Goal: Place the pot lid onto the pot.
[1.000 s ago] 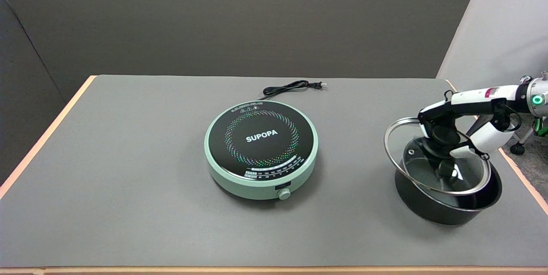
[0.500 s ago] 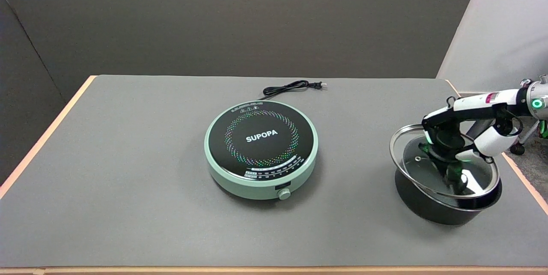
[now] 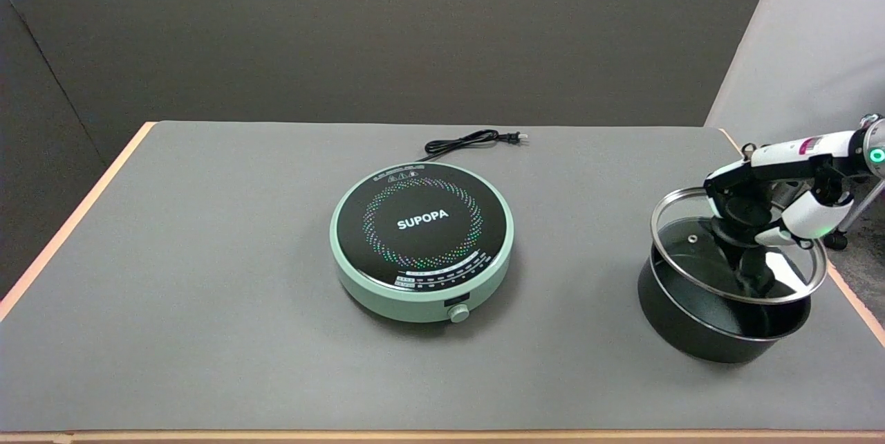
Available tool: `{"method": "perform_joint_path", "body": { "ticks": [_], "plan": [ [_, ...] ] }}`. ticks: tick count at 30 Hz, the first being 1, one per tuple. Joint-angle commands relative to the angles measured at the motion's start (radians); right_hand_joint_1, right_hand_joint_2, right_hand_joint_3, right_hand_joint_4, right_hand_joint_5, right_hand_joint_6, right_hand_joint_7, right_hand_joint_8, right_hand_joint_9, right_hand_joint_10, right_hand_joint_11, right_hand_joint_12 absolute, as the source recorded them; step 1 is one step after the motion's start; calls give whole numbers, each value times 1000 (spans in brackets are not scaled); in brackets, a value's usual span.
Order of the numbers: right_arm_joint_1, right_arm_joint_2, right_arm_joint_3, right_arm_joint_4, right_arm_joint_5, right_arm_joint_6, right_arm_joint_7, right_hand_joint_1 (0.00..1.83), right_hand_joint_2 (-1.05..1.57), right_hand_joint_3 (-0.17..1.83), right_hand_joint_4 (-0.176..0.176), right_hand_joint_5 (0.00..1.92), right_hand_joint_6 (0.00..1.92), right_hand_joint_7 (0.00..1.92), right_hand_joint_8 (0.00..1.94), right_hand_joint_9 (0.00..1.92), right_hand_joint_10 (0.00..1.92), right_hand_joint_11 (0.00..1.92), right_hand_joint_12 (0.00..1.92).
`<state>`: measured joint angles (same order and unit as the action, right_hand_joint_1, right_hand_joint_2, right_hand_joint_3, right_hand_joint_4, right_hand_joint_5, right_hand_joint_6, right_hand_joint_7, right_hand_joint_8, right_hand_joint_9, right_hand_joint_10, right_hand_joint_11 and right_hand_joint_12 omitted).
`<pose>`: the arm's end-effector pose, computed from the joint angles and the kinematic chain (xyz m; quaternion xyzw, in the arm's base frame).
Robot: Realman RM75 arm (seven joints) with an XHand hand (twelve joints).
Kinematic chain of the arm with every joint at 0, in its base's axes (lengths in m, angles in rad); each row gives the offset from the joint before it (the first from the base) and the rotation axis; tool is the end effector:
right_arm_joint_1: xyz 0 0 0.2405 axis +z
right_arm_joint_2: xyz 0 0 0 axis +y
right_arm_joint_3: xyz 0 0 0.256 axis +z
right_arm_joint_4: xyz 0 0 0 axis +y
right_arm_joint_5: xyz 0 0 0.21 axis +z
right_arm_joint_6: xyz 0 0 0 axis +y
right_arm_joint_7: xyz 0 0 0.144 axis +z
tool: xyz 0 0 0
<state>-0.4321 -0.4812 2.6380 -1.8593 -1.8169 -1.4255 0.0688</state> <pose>-0.0821 -0.2183 0.5016 0.6122 -0.3258 -0.2043 0.6909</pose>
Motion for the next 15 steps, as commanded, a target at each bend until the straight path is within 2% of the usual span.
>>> {"method": "perform_joint_path", "body": {
  "ticks": [1, 15],
  "plan": [
    [30, 25, -5, 1, -69, 28, 30, 1268, 1090, 559, 121, 323, 1660, 576, 1778, 319, 1921, -1, 1709],
    [50, 22, -2, -2, -69, 1, 45, 1271, 1082, 568, 132, 327, 1670, 582, 1773, 340, 1921, -1, 1724]
  ]
}}
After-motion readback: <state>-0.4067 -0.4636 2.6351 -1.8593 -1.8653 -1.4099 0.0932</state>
